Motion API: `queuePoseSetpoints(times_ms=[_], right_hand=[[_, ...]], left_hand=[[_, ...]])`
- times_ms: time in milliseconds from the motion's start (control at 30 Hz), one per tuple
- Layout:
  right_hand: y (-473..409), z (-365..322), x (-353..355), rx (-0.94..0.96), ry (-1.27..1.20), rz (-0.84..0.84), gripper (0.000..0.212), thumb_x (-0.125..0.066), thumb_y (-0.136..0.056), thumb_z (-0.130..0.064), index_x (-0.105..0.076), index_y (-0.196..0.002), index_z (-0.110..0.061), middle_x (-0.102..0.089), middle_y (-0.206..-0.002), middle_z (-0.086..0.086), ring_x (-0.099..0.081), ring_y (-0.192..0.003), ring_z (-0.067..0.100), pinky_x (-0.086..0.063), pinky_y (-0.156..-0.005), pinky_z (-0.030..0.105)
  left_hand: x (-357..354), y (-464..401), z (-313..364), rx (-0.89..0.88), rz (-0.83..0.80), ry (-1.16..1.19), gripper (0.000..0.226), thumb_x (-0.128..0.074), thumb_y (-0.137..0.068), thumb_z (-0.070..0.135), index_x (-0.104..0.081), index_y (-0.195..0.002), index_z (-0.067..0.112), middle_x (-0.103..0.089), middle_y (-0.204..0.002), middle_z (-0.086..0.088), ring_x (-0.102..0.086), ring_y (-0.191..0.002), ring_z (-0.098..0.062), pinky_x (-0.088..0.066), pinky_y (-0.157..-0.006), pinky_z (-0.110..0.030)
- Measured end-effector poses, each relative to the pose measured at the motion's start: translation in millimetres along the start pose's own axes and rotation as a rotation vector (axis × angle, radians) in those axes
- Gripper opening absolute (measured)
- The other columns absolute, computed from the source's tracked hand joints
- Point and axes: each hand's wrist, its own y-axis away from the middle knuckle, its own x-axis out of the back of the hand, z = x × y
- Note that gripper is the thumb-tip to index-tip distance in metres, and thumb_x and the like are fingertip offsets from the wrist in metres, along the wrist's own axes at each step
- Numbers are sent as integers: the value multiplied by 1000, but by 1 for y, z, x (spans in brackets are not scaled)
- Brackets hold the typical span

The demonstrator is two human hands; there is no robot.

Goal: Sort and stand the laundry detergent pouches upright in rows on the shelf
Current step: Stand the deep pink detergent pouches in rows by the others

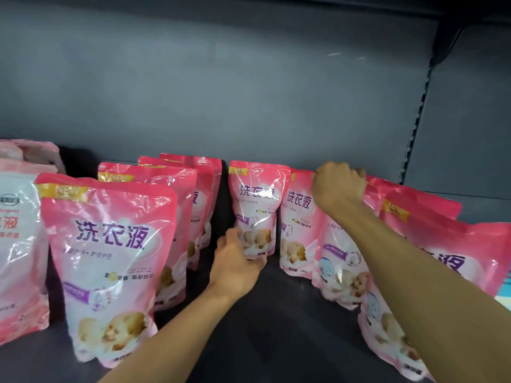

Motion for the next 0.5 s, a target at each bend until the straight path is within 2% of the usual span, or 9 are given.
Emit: queuePoseSetpoints(times_ms=[100,233,400,500], right_hand=[[3,1,-2,-10,-76,170,26,-45,-89,-9,-67,-77,-8,-69,-79,15,-65,-81,31,-30,-96,37],[5,1,2,-2,-136,368,25,-46,-87,-11,-70,-81,-5,-66,-72,20,-59,-84,32,-29,-85,38],[12,-12,13,46,-281,454,31,-41,-94,-20,-64,-78,-5,-56,-63,14,-52,-77,29,-28,-80,37],[16,-25,16,119,-445,438,31,-41,-95,-23,-53,-69,-12,-40,-58,6,-39,-65,26,-27,-72,36]], left_hand=[[6,9,0,23,-85,22,72,-73,-80,24,-32,-138,18,-40,-138,0,-46,-122,-17,-40,-91,-21],[7,20,-3,76,-240,58,86,-76,-77,28,-23,-144,22,-34,-147,2,-37,-133,-15,-37,-101,-23],[4,32,-3,96,-363,127,99,-81,-70,33,-17,-145,27,-29,-150,5,-31,-137,-13,-33,-106,-25],[4,36,-3,92,-369,184,106,-83,-66,33,-12,-144,31,-37,-144,10,-37,-133,-12,-35,-107,-27]])
